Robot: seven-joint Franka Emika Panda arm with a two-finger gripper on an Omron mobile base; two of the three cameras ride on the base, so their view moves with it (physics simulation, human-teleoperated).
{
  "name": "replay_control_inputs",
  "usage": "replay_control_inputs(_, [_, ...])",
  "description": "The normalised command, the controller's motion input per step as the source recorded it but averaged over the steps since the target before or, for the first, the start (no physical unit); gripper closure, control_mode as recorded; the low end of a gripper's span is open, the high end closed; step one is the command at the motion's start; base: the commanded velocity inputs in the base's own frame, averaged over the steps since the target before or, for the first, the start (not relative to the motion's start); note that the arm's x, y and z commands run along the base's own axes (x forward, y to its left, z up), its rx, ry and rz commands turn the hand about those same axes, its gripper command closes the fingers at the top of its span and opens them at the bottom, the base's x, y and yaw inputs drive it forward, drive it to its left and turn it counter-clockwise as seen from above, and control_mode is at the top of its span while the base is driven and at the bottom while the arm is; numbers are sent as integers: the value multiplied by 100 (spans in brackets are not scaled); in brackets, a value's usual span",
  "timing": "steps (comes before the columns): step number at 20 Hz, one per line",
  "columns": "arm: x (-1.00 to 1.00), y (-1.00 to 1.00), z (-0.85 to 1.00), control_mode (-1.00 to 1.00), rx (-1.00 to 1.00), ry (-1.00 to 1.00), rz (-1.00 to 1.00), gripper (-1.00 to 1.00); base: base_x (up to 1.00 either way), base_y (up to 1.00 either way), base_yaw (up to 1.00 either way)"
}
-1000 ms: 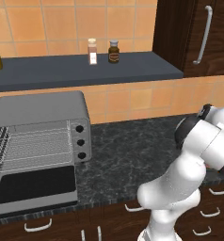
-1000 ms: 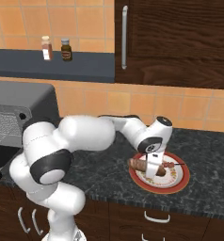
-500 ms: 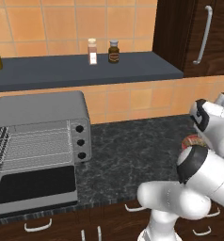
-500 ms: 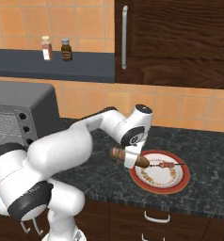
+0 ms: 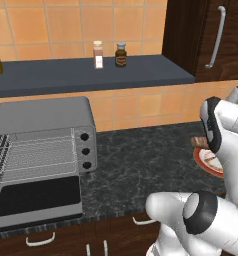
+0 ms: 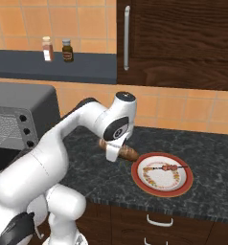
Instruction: Pick up the kebab skewer and baguette bread, and place them inside the toaster oven. Close the toaster oven door and start by setting the timer.
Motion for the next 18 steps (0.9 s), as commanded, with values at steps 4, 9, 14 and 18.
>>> replay_control_inputs(4, [-58, 40, 65, -100, -1, -8, 0, 100, 0, 0, 0])
replay_control_inputs(9, [-56, 61, 51, -100, -6, -10, 0, 100, 0, 0, 0])
replay_control_inputs(14, [-39, 91, 44, -100, -11, -9, 0, 100, 0, 0, 0])
replay_control_inputs(18, [-9, 100, 20, -100, -9, -10, 0, 100, 0, 0, 0])
